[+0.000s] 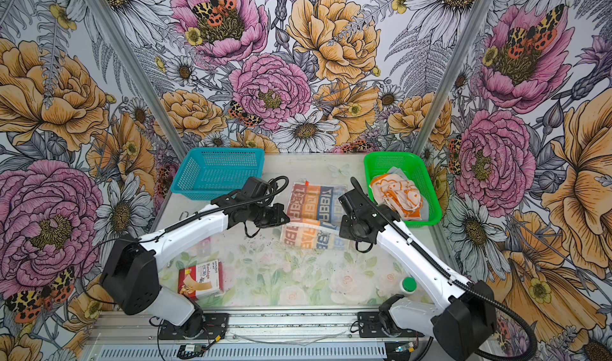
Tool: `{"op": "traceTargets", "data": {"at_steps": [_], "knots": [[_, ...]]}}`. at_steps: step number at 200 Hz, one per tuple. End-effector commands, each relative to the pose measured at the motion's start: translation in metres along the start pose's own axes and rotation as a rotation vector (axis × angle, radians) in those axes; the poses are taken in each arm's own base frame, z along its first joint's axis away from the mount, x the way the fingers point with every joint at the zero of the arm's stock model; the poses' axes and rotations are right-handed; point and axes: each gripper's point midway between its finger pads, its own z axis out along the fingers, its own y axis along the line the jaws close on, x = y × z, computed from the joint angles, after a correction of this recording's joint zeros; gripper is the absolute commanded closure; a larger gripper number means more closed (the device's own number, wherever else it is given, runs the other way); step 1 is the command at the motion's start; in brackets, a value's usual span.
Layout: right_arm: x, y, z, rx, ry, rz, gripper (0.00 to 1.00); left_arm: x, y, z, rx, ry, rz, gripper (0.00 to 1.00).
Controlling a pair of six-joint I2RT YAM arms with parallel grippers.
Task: Fold and stack the towels
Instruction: 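Fold the near edge over toward the far edge with both grippers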
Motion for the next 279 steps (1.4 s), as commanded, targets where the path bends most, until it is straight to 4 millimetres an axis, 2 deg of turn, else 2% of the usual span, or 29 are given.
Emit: {"op": "traceTargets", "data": {"at_steps": [1, 19, 24, 48, 69, 84, 107, 173, 198, 200, 211, 227, 234, 249, 266, 279], "knots": [[-0.049, 0.014, 0.006, -0.060, -0.054, -0.089, 1.00, -0.039, -0.002, 0.005, 0.011, -0.019, 0.065, 1.00], [-0.077, 0.013, 0.021, -0.050, -0.047, -0.091, 1.00, -0.072, 0.001, 0.010, 0.006, -0.052, 0.059, 1.00], [-0.084, 0.012, 0.026, -0.042, -0.043, -0.092, 1.00, -0.076, 0.012, 0.024, -0.010, -0.032, 0.042, 1.00], [-0.113, 0.009, 0.052, -0.047, -0.023, -0.080, 1.00, -0.106, 0.021, 0.042, -0.029, -0.033, 0.041, 1.00], [-0.129, 0.007, 0.080, -0.045, 0.010, -0.074, 1.00, -0.123, 0.032, 0.060, -0.045, -0.025, 0.028, 1.00], [-0.138, 0.010, 0.098, -0.068, 0.027, -0.081, 1.00, -0.130, 0.044, 0.073, -0.074, -0.011, 0.018, 1.00], [-0.147, 0.013, 0.120, -0.068, 0.050, -0.096, 1.00, -0.139, 0.052, 0.078, -0.102, -0.026, 0.017, 1.00], [-0.166, 0.014, 0.154, -0.073, 0.069, -0.113, 1.00, -0.148, 0.070, 0.085, -0.182, -0.059, -0.015, 1.00], [-0.178, 0.011, 0.156, -0.052, 0.046, -0.126, 1.00, -0.158, 0.066, 0.094, -0.180, -0.079, -0.019, 1.00], [-0.178, 0.012, 0.156, -0.053, 0.045, -0.126, 0.96, -0.159, 0.066, 0.095, -0.180, -0.079, -0.020, 0.99], [-0.182, 0.011, 0.158, -0.062, 0.045, -0.122, 0.71, -0.162, 0.066, 0.101, -0.169, -0.079, -0.034, 0.81], [-0.186, 0.012, 0.158, -0.069, 0.037, -0.135, 0.46, -0.172, 0.064, 0.104, -0.167, -0.100, -0.042, 0.73], [-0.189, 0.012, 0.153, -0.065, 0.022, -0.146, 0.39, -0.176, 0.061, 0.103, -0.168, -0.114, -0.032, 0.70], [-0.194, 0.018, 0.136, -0.082, -0.018, -0.180, 0.36, -0.189, 0.048, 0.094, -0.170, -0.159, 0.027, 0.68], [-0.187, 0.028, 0.104, -0.114, -0.056, -0.213, 0.33, -0.199, 0.031, 0.068, -0.174, -0.209, 0.096, 0.65], [-0.174, 0.033, 0.080, -0.121, -0.079, -0.220, 0.33, -0.196, 0.035, 0.044, -0.240, -0.242, 0.123, 0.63]]}}
